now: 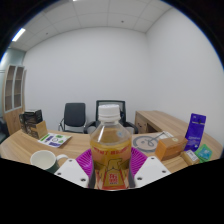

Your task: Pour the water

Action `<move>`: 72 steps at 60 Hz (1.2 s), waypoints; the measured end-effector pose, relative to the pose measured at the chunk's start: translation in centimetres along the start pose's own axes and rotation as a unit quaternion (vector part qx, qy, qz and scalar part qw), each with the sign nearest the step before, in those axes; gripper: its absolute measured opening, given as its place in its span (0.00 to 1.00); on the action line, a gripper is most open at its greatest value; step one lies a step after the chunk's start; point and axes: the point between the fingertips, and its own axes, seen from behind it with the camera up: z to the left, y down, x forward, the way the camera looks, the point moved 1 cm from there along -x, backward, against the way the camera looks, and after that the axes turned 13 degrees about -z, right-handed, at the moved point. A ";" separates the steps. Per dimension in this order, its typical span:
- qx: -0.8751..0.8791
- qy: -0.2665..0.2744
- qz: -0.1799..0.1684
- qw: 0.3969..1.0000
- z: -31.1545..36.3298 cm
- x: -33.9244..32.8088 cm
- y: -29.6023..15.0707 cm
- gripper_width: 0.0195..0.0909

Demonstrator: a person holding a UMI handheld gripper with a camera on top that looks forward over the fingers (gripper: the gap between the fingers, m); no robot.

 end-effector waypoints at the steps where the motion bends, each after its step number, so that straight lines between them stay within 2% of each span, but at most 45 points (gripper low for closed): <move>1: 0.014 0.008 -0.004 1.000 -0.3 -0.5 1.2 0.37; 9: 0.026 0.012 -0.013 0.999 -1.2 0.3 4.0 0.39; 14: 0.065 -0.005 0.008 0.998 -0.4 0.5 5.8 0.39; 19: 0.049 -0.008 -0.015 0.999 -0.5 0.6 5.5 0.39; 25: 0.047 -0.006 -0.018 0.999 -0.6 0.6 5.4 0.43; 28: 0.050 -0.004 -0.010 0.999 -0.6 0.6 5.5 0.51; 32: 0.051 -0.002 0.019 0.999 -0.8 0.2 5.9 0.59; 36: 0.066 0.001 0.040 0.997 -0.9 -0.5 5.9 0.90; 37: 0.073 0.004 0.038 0.997 -1.0 -0.8 5.7 0.93; 43: 0.086 -0.028 0.043 0.995 -0.2 -3.4 4.9 0.90; 51: 0.068 -0.022 0.042 0.997 -1.1 -8.7 3.2 0.90; 72: 0.054 -0.047 0.007 0.997 -0.4 -25.5 -1.2 0.90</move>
